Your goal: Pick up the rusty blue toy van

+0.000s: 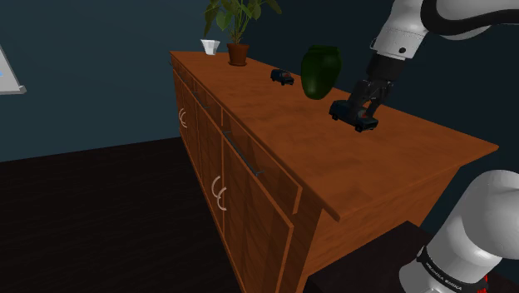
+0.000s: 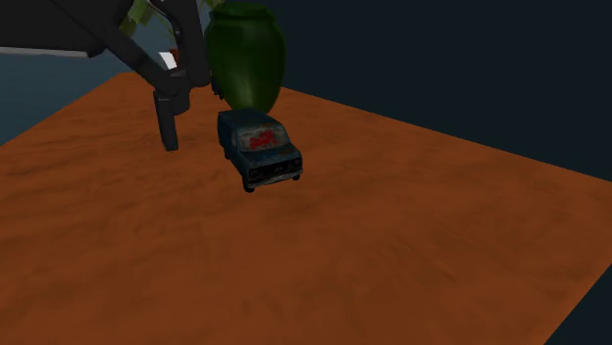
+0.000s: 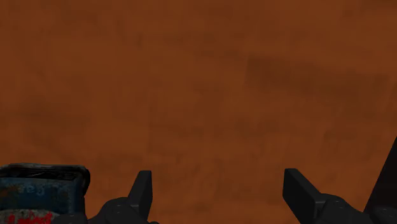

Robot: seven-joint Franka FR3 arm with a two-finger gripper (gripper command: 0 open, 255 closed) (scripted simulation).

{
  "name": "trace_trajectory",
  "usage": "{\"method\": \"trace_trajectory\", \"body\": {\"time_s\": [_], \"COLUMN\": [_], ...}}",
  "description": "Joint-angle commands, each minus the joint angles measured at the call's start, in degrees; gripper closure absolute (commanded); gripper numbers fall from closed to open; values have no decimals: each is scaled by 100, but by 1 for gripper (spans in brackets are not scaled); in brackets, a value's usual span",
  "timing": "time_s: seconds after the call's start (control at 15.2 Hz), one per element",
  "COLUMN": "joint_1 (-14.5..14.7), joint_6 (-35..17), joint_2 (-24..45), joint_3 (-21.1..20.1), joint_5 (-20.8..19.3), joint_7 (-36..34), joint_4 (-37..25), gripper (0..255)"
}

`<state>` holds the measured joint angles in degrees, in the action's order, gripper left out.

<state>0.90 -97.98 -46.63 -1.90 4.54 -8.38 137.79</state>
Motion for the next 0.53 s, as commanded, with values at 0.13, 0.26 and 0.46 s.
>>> {"method": "trace_trajectory", "body": {"time_s": [0.13, 0.26, 0.46], "joint_1": [-15, -13, 6], "joint_6": [97, 212, 423], "joint_2": [449, 921, 1669], "joint_3": [285, 553, 920], "joint_5": [-106, -186, -252], "joint_7": [402, 796, 1385], "joint_4": [-360, -760, -1434], "gripper": [0, 0, 0]}}
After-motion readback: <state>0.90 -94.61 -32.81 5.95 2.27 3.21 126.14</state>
